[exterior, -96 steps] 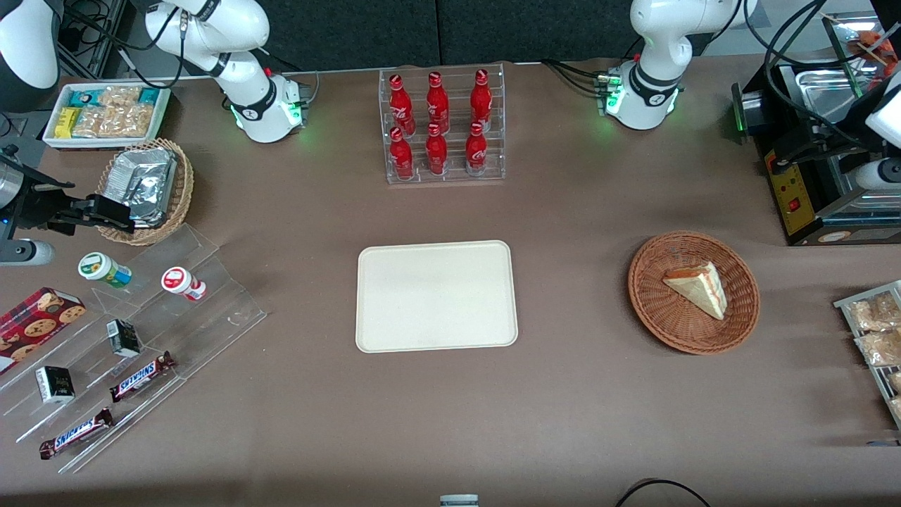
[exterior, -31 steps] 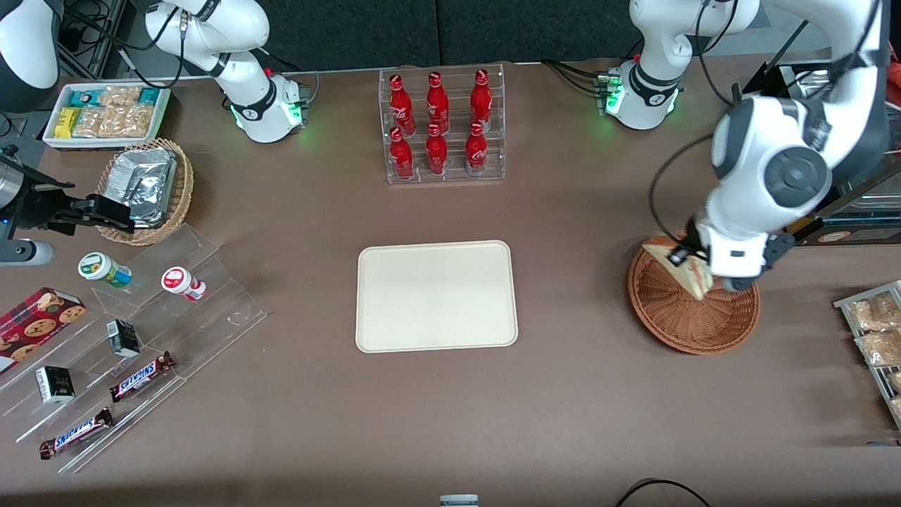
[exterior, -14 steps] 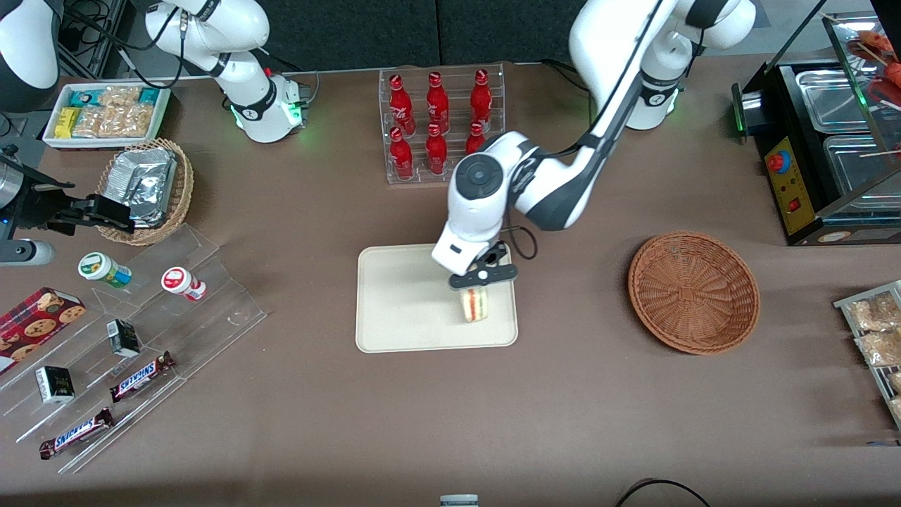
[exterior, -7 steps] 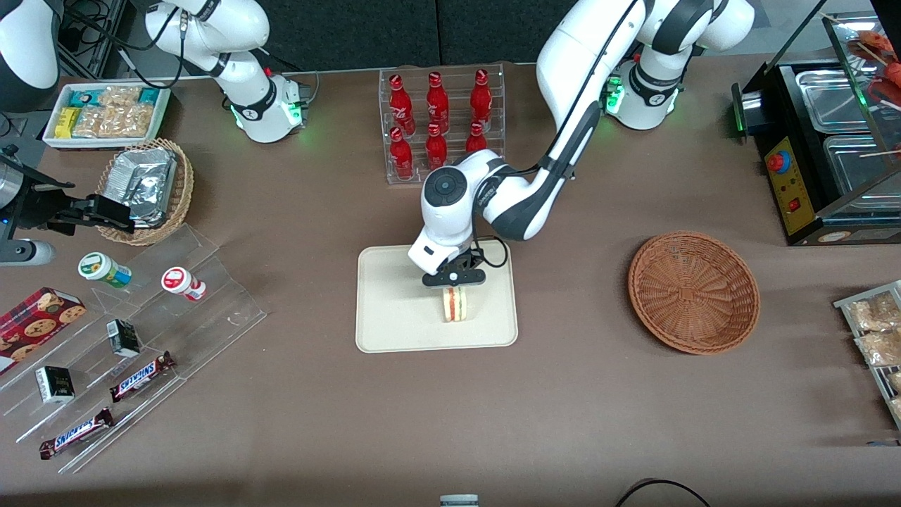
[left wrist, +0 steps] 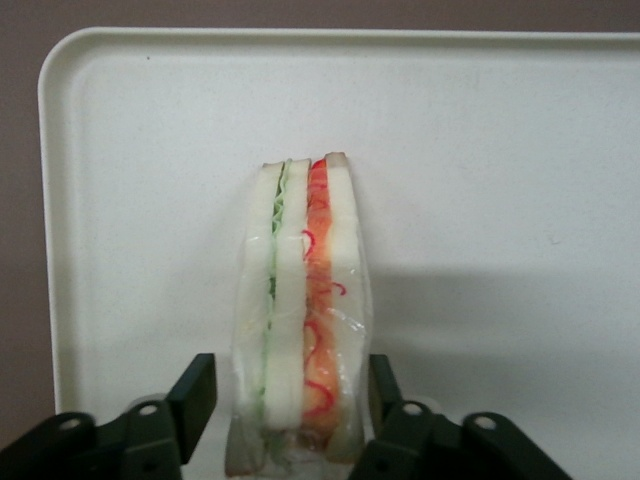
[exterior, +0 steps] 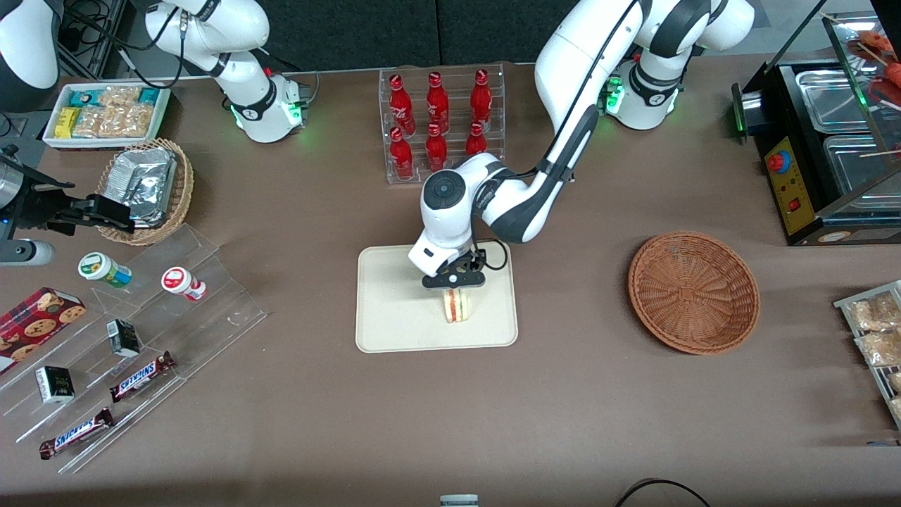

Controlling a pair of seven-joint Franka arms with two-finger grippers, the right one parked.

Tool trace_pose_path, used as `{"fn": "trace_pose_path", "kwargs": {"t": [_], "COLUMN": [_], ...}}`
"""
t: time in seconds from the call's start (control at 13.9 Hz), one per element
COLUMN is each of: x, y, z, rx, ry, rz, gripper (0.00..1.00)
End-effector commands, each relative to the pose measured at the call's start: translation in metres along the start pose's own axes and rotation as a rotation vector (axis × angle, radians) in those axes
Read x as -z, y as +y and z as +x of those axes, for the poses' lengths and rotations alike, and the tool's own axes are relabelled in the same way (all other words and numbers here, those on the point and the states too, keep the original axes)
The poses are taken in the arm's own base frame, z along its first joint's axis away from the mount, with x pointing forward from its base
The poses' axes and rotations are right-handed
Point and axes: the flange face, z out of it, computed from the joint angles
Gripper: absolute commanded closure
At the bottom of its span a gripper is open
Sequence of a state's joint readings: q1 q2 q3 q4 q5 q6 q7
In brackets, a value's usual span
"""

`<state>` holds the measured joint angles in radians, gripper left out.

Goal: Place sandwich from basket to tray
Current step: 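Open the left gripper to release the sandwich on the tray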

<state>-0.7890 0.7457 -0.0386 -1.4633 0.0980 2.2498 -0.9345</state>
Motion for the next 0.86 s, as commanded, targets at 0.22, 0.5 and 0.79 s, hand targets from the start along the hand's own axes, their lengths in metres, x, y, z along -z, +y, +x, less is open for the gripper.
{"fn": "trace_pose_path", "kwargs": {"t": [0.22, 0.5, 0.79], "x": [0.114, 0.212, 0.292], "y": [-0.024, -0.115, -0.222], "z": [0.030, 0.069, 0.087], "rx": [0.121, 0.325, 0.288], "ry": [0.053, 0.030, -0.027], "rz": [-0.028, 0.063, 0.098], "gripper": [0.00, 0.00, 0.00]}}
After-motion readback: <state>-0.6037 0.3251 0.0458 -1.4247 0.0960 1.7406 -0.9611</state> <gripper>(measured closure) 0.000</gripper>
